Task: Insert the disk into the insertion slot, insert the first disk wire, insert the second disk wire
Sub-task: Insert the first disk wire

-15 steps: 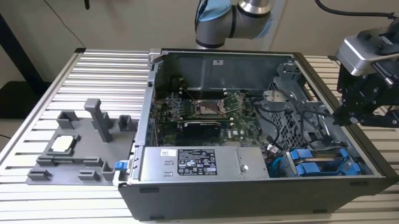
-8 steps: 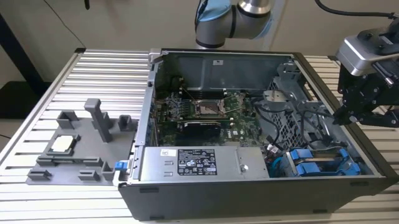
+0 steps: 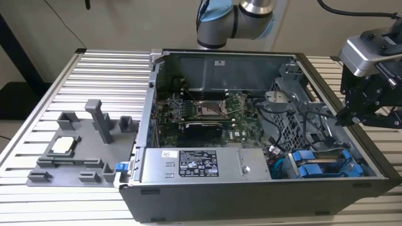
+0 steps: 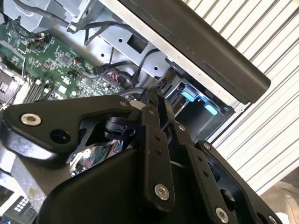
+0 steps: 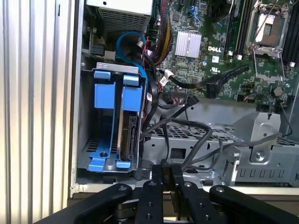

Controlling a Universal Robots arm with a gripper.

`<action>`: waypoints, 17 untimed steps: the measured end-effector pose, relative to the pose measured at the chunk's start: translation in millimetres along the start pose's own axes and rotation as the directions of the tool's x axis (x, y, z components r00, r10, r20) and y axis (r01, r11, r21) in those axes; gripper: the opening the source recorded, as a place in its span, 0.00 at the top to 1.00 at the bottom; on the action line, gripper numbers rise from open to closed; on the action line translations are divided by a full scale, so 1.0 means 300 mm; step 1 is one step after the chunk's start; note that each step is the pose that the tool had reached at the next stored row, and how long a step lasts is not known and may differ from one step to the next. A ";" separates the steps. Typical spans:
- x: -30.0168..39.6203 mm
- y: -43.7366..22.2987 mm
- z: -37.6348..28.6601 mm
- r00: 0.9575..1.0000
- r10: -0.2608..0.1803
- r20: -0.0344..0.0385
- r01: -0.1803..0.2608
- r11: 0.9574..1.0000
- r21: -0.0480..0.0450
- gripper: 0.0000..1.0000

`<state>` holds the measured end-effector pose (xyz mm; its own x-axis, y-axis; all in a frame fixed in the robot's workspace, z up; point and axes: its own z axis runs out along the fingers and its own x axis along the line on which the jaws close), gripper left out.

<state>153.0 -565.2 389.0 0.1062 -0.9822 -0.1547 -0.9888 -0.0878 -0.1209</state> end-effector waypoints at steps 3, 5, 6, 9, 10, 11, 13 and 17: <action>0.000 0.000 0.000 1.000 0.000 0.000 0.000 1.000 0.000 0.81; 0.000 0.000 0.001 1.000 0.000 -0.004 0.000 1.000 -0.001 0.81; 0.000 0.000 0.002 1.000 0.000 -0.006 0.000 1.000 -0.004 0.81; 0.001 0.001 0.006 1.000 0.000 -0.016 -0.001 1.000 -0.013 0.81; 0.001 0.001 0.009 1.000 0.003 -0.018 -0.003 1.000 -0.013 0.81; 0.002 0.002 0.012 1.000 0.009 -0.019 -0.010 1.000 -0.012 0.81; 0.003 0.002 0.019 0.999 0.032 -0.022 -0.032 0.999 -0.008 0.81; 0.005 0.004 0.031 0.995 0.092 -0.029 -0.092 0.996 0.001 0.81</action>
<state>153.0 -565.1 379.5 0.0116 -0.9905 -0.1368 -0.9942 0.0032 -0.1075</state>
